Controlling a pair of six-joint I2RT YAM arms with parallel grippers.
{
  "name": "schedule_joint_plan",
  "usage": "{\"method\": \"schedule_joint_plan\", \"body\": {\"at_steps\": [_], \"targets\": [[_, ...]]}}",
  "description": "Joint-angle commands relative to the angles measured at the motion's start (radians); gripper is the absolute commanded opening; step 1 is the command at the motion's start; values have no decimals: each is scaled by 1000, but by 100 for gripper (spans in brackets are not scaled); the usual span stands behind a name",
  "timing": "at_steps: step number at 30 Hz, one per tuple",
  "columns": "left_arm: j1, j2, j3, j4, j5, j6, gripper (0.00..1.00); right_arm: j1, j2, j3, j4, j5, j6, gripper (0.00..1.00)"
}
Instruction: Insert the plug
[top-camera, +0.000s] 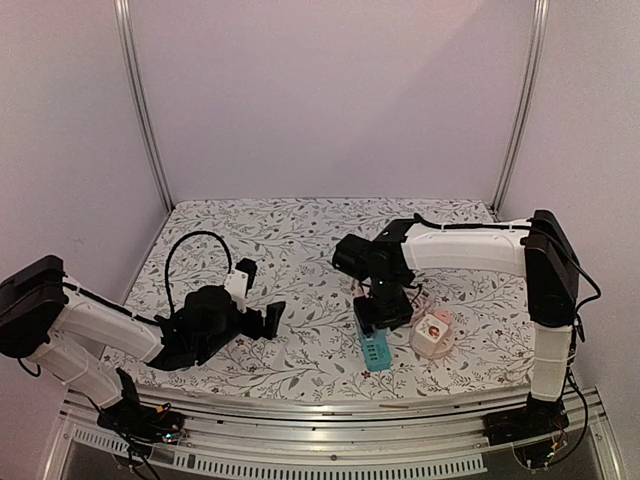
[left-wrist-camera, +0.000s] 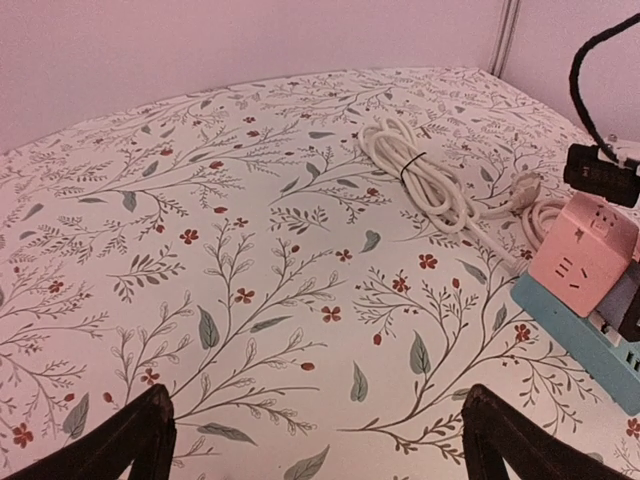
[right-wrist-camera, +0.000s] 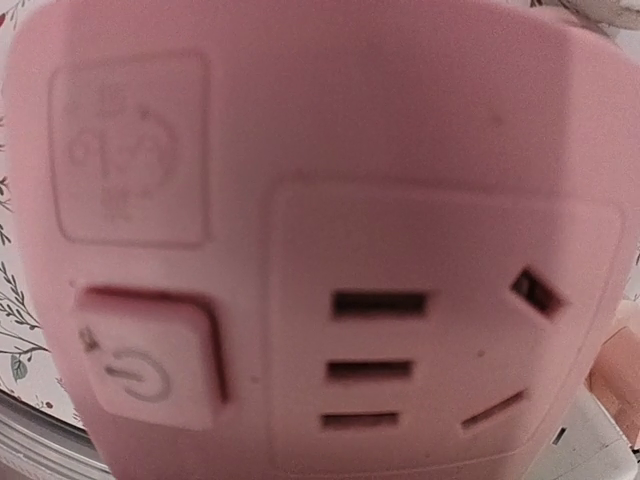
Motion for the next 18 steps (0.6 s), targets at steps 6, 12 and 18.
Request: {"method": "schedule_joint_plan", "body": {"at_steps": [6, 12, 18], "targets": [[15, -16, 30, -34, -35, 23, 99, -14, -103, 48, -35, 32, -59, 67], [15, -23, 46, -56, -68, 23, 99, -36, -200, 36, -60, 103, -81, 82], [16, -77, 69, -117, -101, 27, 99, -69, -299, 32, -26, 209, -111, 95]]}}
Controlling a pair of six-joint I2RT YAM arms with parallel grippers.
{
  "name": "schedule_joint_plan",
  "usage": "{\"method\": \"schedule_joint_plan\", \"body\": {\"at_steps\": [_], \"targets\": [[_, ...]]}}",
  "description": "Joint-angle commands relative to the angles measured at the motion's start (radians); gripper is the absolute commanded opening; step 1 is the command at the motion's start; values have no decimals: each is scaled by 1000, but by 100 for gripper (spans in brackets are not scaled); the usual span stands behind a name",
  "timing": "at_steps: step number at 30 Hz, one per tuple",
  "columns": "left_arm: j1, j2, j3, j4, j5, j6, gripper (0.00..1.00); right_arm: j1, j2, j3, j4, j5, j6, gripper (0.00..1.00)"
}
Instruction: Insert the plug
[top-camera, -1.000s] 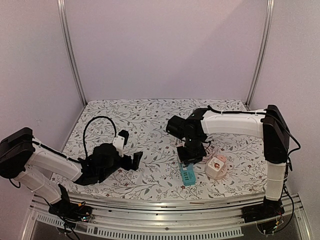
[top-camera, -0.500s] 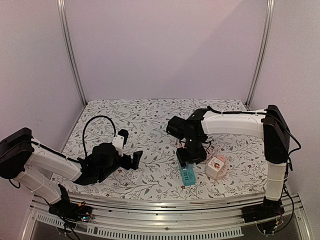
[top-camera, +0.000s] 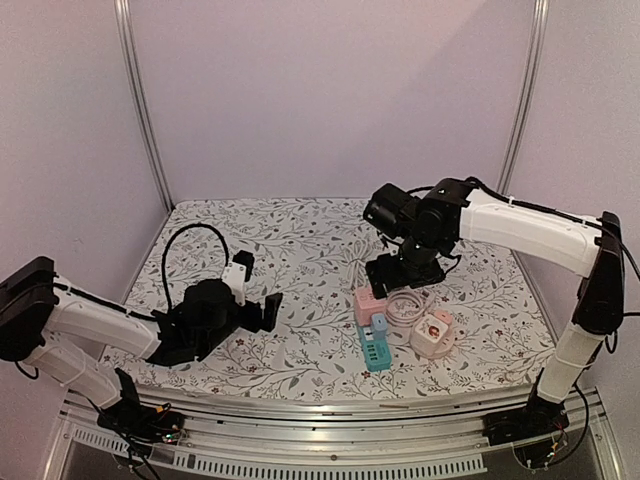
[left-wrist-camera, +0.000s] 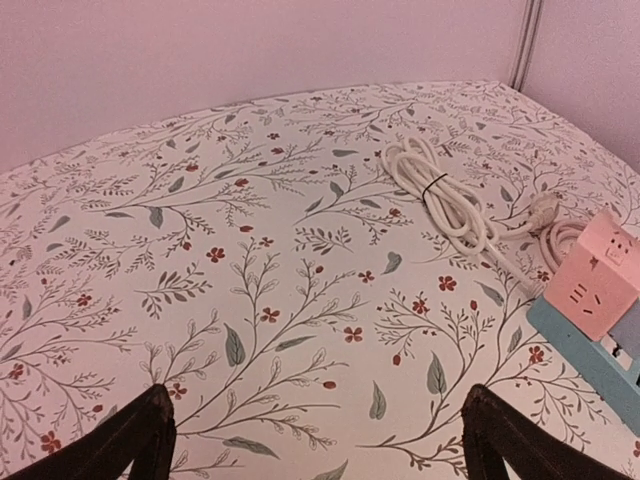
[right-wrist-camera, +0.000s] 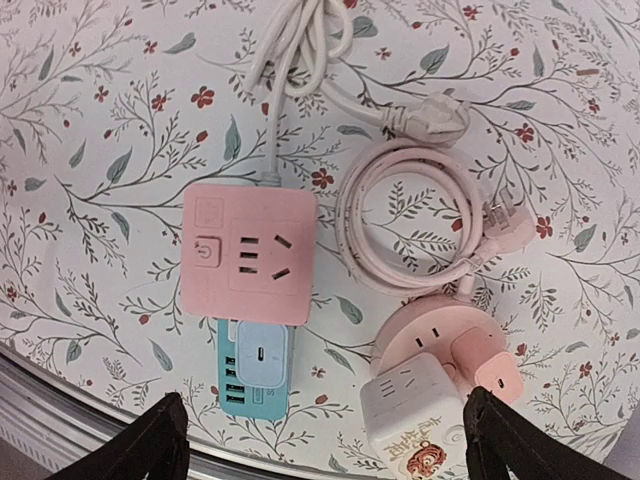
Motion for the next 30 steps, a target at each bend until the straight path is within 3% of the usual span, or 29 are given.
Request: {"method": "schedule_joint_plan", "body": {"at_steps": [1, 8, 15, 20, 30], "targets": [[17, -66, 39, -75, -53, 19, 99, -24, -91, 9, 27, 129, -30, 98], [47, -214, 73, -242, -124, 21, 99, -72, -260, -117, 221, 282, -85, 99], [109, -404, 94, -388, -235, 95, 99, -95, -471, -419, 608, 484, -192, 99], [181, -462, 116, -454, -313, 131, 99, -159, -518, -484, 663, 495, -149, 99], [353, -470, -47, -144, -184, 449, 99, -279, -431, -468, 685, 356, -170, 99]]}}
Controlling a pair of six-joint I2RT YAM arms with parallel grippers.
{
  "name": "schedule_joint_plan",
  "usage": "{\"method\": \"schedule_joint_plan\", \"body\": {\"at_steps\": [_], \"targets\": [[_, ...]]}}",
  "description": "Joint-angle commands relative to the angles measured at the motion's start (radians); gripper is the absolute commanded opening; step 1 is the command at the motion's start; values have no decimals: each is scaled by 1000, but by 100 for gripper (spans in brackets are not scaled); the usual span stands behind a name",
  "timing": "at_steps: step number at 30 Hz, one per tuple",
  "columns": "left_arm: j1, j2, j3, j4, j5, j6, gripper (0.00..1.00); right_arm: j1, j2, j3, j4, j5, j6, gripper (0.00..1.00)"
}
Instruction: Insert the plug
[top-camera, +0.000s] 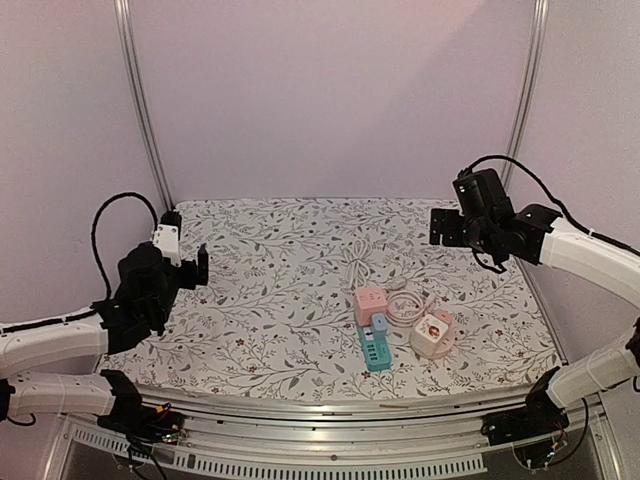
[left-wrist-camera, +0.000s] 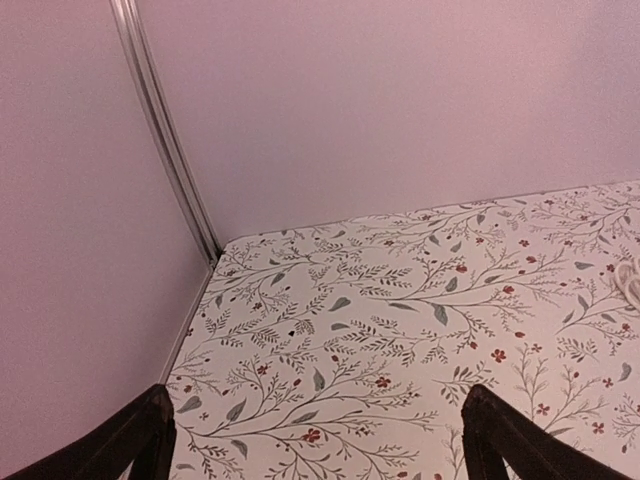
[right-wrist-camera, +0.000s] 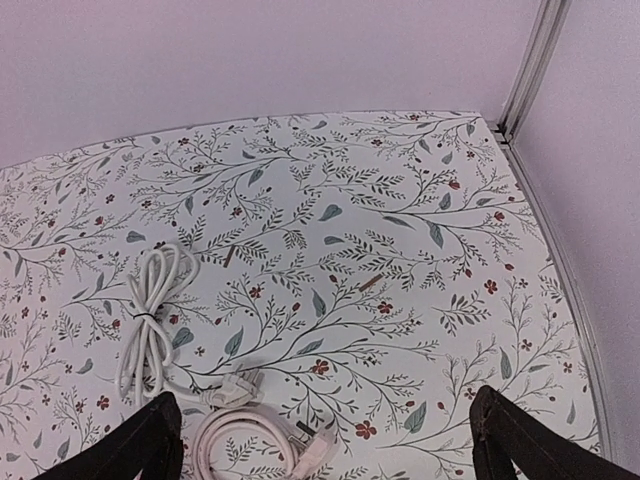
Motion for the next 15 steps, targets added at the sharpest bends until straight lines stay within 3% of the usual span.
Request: {"method": "schedule_joint_plan", "body": {"at_steps": [1, 4, 9, 15], "targets": [[97, -12, -68, 121, 59, 156, 99, -31, 45, 2, 40, -39, -29, 99], [216, -21, -88, 127, 180, 111, 99, -51, 57, -7, 59, -76, -76, 99], [397, 76, -126, 261, 401, 33, 99, -133, 45, -69, 158, -279, -133, 99], [474, 325, -129, 488, 439, 45, 99, -209, 15, -135, 214, -353, -232, 99]]}}
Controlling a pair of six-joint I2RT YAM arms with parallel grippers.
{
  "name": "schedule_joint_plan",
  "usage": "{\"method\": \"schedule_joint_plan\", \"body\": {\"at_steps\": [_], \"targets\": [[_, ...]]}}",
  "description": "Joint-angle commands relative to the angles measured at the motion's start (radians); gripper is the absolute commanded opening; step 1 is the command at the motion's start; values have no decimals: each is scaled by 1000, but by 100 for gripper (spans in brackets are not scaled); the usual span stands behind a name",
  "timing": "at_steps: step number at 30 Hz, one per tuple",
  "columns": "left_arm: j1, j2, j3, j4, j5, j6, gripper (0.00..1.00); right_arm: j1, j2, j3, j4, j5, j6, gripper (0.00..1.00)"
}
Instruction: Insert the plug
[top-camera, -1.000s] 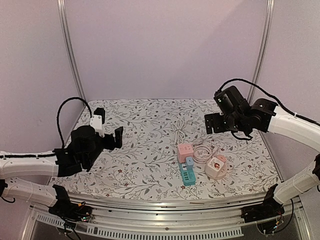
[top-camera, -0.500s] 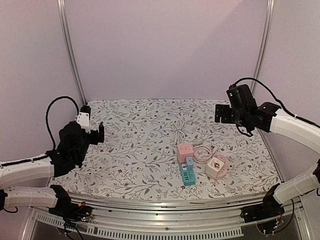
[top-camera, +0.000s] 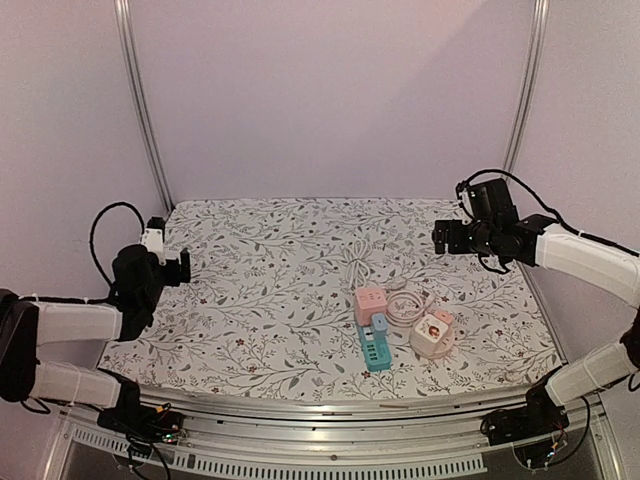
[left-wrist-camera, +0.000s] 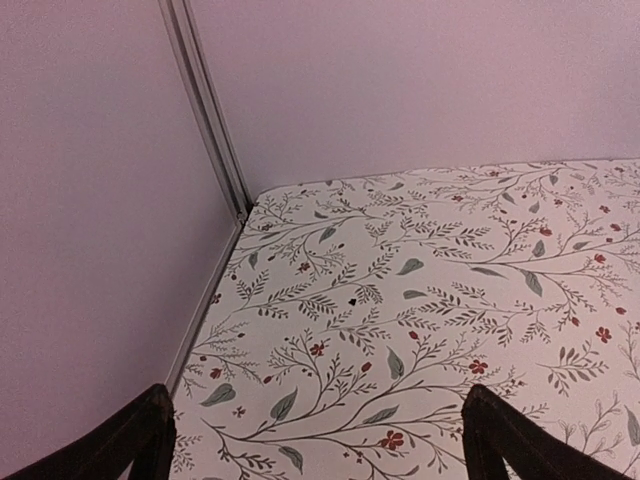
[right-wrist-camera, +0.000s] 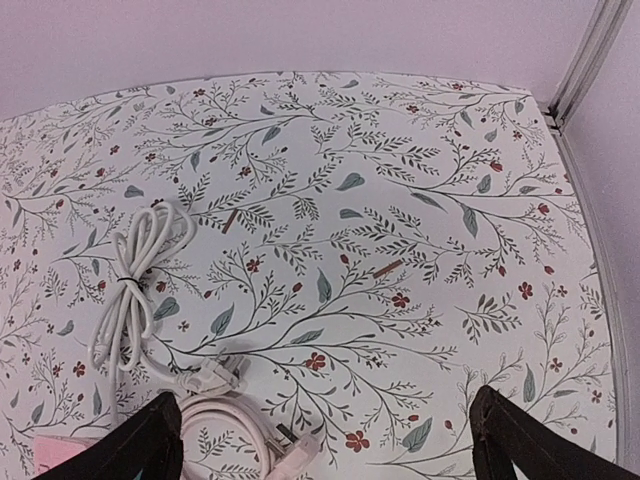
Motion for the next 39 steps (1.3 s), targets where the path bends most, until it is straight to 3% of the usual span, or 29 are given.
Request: {"method": "schedule_joint_plan", "body": {"at_steps": [1, 6, 10, 14, 20, 27, 32, 39], "targets": [[49, 163, -20, 239, 96, -12, 99, -48, -39, -47, 75, -79, -110, 99], [89, 326, -21, 414, 159, -30, 99, -122, -50, -138, 181, -29, -180, 99], [114, 435, -12, 517, 185, -42, 99, -156, -94, -261, 361, 26, -263, 99], [130, 426, 13, 451, 215, -56, 99, -181, -126, -371, 540, 90, -378, 99], [145, 420, 43, 377, 206, -73, 99, -267, -83, -457, 680, 70, -374, 99], [145, 422, 53, 361, 121, -116, 99, -317, -21, -589, 999, 14, -399, 99], [144, 421, 52, 363, 119, -116, 99, -343, 65, -594, 1086, -26, -388, 99], [145, 422, 52, 363, 119, -116, 99, -384, 143, -552, 1082, -69, -376, 99]]}}
